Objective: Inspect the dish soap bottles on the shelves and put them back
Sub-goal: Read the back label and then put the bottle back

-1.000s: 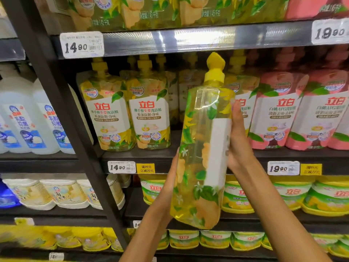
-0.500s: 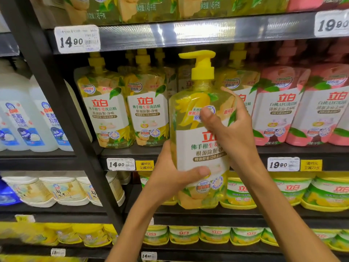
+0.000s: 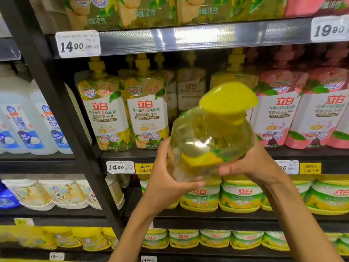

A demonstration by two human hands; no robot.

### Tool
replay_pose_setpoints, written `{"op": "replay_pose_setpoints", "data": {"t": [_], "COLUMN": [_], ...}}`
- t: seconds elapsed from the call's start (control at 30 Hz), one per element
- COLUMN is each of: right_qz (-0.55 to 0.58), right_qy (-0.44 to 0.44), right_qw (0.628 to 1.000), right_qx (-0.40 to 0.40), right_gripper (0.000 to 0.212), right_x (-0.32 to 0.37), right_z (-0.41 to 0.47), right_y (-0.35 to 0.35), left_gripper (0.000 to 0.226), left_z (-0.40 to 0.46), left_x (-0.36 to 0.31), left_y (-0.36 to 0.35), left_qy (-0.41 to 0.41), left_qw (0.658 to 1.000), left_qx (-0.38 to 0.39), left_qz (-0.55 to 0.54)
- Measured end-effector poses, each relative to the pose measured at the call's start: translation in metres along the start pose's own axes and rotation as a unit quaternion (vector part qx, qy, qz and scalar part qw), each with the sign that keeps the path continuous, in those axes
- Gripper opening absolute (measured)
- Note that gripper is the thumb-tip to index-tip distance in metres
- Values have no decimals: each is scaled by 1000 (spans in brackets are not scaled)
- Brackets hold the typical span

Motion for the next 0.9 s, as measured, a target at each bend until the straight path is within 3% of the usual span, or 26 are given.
{"op": "replay_pose_setpoints", "data": {"t": [0.13,0.27,0.37,0.47,0.6,0.67,0.8,0.9], "right_qz": [-29,4,42,65,52,78,185,250], "right_qy": [118,156,129,56,-43,-77,-127,-207], "right_qw": [993,987,990,996,997,994,968,938], "right_qx": [-5,-21,-37,-25,27,-11,-109,-120], "right_gripper": [84,89,82,65,80,92,64,57], "right_x": [24,30,26,20,3,-9,-28,-39], "right_z": [-9,-7,-4,7,24,28,29,30], "right_y": [-12,-17,-17,-15,-19,-20,-21,-21], "left_gripper": [109,98,104,90,82,78,71,60], "left_z": [0,-4,-6,-12,-23,-27,-26,-26], "left_x": [8,17,13,7,8,6,-8,-10], "left_y": [4,1,-1,-1,-6,-10,-11,-5], "left_qy": [28,43,49,48,141,211,301,324], "left_qw": [1000,999,995,991,974,960,927,920], "left_qx": [11,14,-2,-44,-67,-53,29,45], "left_qz": [0,-31,-86,-115,-163,-178,-223,-217]}}
Point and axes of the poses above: each hand's wrist, its own z-axis towards the middle knuckle, its own y-axis out of the back of the hand, x = y × z, the point moved 6 cm from there along z, towards the middle knuckle, and after that the axes turned 13 degrees about -x, right-handed, at the moved point
